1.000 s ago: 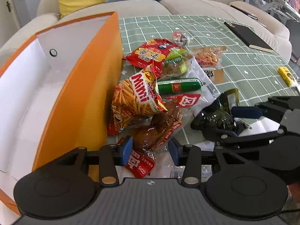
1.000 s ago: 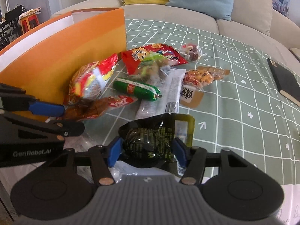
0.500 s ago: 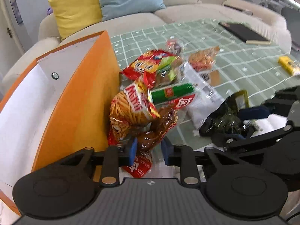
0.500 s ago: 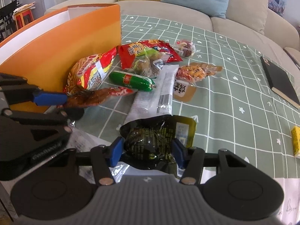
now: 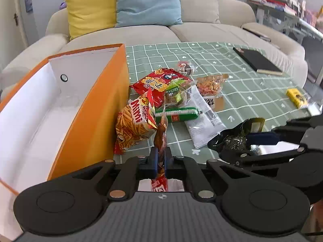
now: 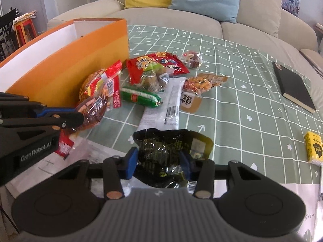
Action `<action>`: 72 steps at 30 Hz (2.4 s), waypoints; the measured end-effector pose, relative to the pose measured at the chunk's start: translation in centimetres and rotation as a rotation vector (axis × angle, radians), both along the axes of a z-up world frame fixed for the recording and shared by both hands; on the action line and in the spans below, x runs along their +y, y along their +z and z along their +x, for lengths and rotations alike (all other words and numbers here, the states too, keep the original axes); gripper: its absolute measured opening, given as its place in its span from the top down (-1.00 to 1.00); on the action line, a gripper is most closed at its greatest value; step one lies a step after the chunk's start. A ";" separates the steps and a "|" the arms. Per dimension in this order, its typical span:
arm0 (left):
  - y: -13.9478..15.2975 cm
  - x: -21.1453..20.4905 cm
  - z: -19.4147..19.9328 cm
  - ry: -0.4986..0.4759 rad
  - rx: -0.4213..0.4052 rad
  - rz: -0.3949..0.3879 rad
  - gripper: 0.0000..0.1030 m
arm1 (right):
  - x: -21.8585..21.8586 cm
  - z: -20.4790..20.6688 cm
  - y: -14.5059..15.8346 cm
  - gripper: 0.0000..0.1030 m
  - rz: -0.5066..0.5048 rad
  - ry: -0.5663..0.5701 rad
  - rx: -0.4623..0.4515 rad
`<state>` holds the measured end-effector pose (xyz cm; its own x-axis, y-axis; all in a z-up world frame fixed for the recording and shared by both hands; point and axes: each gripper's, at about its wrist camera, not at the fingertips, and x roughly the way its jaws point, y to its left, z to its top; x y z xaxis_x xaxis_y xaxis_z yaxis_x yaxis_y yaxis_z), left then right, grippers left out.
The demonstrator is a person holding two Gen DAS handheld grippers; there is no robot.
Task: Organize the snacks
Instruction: 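Carry both packets over the orange box and open both tools to drop them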
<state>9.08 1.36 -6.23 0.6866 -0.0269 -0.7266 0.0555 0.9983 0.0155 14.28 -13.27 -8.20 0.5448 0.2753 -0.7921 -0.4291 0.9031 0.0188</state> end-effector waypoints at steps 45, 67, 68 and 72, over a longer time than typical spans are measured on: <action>12.2 14.2 0.8 0.236 -0.092 -0.081 0.92 | 15.4 1.4 13.6 0.25 0.156 0.501 -0.217; 4.0 17.4 5.4 0.223 0.289 -0.029 0.93 | 24.6 4.8 6.4 0.36 -0.119 0.857 -0.019; 3.8 17.4 5.4 0.223 0.299 -0.030 0.93 | 24.7 4.9 6.4 0.36 -0.127 0.859 -0.014; 3.1 17.8 5.5 0.231 0.323 -0.037 0.92 | 25.5 5.3 5.6 0.36 -0.146 0.848 0.013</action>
<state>14.59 19.14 -3.10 0.4137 0.0716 -0.9076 -0.1748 0.9846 -0.0020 19.61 12.28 -2.64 0.1915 0.4800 -0.8561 -0.9604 0.2715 -0.0626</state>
